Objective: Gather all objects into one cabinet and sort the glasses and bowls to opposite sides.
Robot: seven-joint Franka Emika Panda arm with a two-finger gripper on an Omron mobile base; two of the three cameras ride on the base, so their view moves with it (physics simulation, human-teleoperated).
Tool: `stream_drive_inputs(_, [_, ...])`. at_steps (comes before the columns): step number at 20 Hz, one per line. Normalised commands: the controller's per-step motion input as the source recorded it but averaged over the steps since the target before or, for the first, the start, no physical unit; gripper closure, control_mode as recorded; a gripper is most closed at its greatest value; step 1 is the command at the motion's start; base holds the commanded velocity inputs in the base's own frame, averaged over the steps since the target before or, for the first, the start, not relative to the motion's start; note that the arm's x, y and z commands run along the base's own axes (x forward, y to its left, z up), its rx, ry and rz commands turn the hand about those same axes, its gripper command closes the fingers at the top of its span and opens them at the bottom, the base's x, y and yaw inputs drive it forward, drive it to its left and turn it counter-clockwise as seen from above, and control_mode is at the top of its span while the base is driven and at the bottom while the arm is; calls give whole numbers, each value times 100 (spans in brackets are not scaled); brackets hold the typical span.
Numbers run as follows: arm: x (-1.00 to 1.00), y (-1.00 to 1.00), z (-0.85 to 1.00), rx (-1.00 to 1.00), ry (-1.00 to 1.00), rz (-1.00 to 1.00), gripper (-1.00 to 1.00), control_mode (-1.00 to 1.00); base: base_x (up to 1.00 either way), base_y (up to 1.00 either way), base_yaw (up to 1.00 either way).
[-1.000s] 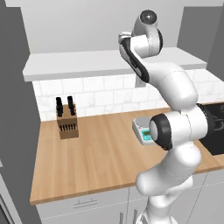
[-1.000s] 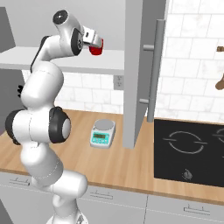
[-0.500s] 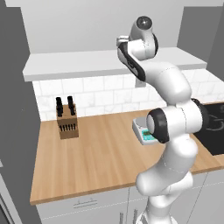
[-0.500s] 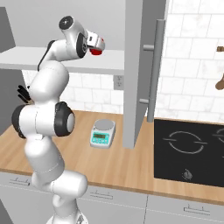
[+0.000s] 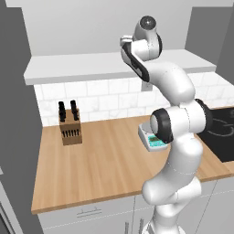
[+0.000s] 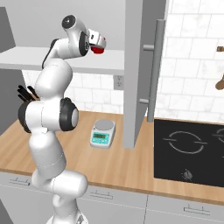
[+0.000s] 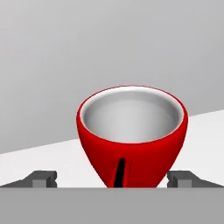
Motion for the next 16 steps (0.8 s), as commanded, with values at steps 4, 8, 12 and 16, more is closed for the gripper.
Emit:
stream_drive_inputs(4, [6, 0, -1, 0, 0, 0, 100, -100, 0, 0, 0])
stream_drive_inputs(8, [3, 0, -8, 0, 1, 0, 100, -100, 0, 0, 0])
stream_drive_inputs(12, [5, 0, -21, 0, 1, 0, 100, -100, 0, 0, 0])
stream_drive_inputs(16, [0, 0, -22, 0, 0, -1, 100, -100, 0, 0, 0])
